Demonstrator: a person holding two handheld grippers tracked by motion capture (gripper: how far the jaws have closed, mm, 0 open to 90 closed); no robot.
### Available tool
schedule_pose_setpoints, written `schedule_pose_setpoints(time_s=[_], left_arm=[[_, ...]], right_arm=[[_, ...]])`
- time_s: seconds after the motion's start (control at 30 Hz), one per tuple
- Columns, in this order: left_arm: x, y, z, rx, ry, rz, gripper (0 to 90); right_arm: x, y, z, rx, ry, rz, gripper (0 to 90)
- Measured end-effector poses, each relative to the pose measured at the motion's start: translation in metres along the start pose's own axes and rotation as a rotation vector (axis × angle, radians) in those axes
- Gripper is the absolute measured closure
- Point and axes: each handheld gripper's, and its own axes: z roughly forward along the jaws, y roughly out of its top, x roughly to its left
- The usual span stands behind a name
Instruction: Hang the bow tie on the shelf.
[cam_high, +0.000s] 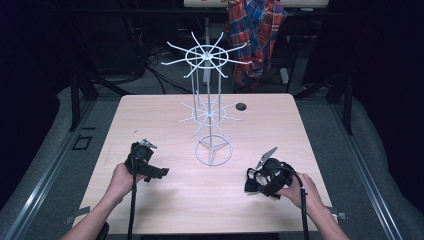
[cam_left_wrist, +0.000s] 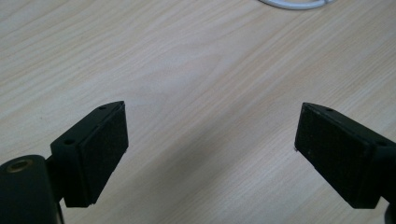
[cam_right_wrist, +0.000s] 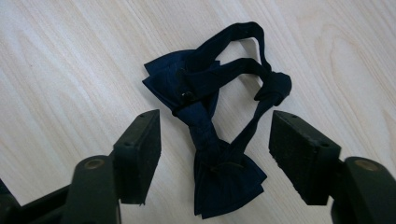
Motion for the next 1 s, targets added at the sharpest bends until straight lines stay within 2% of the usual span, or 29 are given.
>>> schedule_pose_setpoints(time_s=[0.07,0.1,0.13,0.2,0.27,0.3,0.33,0.37,0.47,0.5,0.7,0.73,1.0], left_arm=[[0.0,0.0,0.0,0.001,0.001,0.002,9.8],[0.0,0.0,0.0,0.0,0.001,0.001,9.9],[0.0,0.0,0.0,0.0,0.0,0.001,9.9],[0.0,0.0,0.0,0.001,0.001,0.002,9.9],[0.0,0.0,0.0,0.002,0.0,0.003,9.9],[0.0,0.0,0.0,0.003,0.0,0.004,10.0],[0.0,0.0,0.0,0.003,0.0,0.004,10.0],[0.0,0.0,0.0,0.003,-0.001,0.002,10.1],[0.0,0.0,0.0,0.002,-0.001,0.001,10.1],[0.0,0.0,0.0,0.002,0.001,0.0,10.1],[0.0,0.0,0.0,0.004,0.002,0.001,10.1],[0.0,0.0,0.001,0.004,0.001,0.001,10.1],[0.0,0.0,0.001,0.006,0.003,0.002,10.1]], right_arm=[[0.001,0.001,0.0,0.006,-0.005,-0.009,36.7],[0.003,0.003,0.001,0.006,-0.007,-0.019,42.2],[0.003,0.003,0.001,0.006,-0.007,-0.019,42.2],[0.007,0.004,0.005,0.01,0.004,-0.024,49.3],[0.008,0.005,0.006,0.03,0.001,-0.034,50.0],[0.01,0.006,0.011,0.042,0.004,-0.042,53.7],[0.01,0.006,0.011,0.042,0.004,-0.042,53.7],[0.012,0.006,0.013,0.065,-0.009,-0.053,56.6],[0.013,0.007,0.017,0.074,0.002,-0.054,58.8],[0.014,0.007,0.02,0.094,-0.011,-0.064,61.4],[0.014,0.008,0.025,0.116,-0.022,-0.074,66.0],[0.013,0.008,0.026,0.133,-0.032,-0.077,68.1],[0.011,0.007,0.029,0.14,-0.033,-0.069,74.2]])
